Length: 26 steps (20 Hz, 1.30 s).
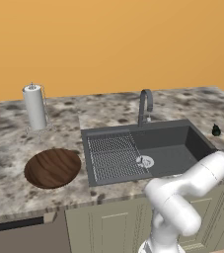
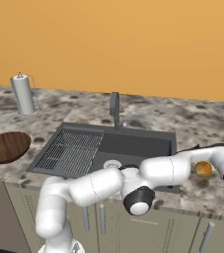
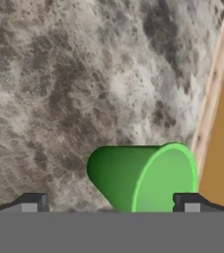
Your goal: Remove the eggplant and potato from the sink. Then move the bowl and cup from the counter to the sink for washing.
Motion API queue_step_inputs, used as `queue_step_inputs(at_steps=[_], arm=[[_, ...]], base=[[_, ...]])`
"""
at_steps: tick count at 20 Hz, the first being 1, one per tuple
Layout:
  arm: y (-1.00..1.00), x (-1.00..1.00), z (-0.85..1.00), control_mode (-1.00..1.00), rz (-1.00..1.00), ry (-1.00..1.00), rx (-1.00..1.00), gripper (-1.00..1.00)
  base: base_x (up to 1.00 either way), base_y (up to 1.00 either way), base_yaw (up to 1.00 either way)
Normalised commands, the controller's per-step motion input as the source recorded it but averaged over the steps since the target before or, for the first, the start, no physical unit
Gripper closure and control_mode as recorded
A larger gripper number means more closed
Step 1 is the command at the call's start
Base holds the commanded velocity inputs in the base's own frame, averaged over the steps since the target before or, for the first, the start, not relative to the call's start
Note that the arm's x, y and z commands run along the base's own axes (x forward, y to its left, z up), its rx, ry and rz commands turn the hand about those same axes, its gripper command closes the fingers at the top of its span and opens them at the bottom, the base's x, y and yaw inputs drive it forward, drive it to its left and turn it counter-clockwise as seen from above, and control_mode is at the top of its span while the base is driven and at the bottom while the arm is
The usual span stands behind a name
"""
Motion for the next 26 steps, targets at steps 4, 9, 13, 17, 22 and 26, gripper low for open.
queue_step_inputs(at_steps=[4, 9, 13, 17, 22, 26], arm=[[-0.19, 0.13, 0.35, -1.0, 0.1, 0.06, 0.14, -1.0], [-0.17, 0.12, 0.37, -1.0, 0.06, 0.18, 0.15, -1.0], [-0.15, 0.13, 0.42, -1.0, 0.02, 0.21, 0.17, -1.0], [-0.16, 0.15, 0.47, -1.0, 0.02, 0.17, 0.19, -1.0], [-0.18, 0.15, 0.5, -1.0, 0.03, 0.16, 0.22, 1.0], [-0.19, 0.12, 0.52, -1.0, 0.01, 0.12, 0.24, 1.0]], base=[[0.0, 0.0, 0.0], [0.0, 0.0, 0.0], [0.0, 0.0, 0.0], [0.0, 0.0, 0.0], [0.0, 0.0, 0.0], [0.0, 0.0, 0.0]])
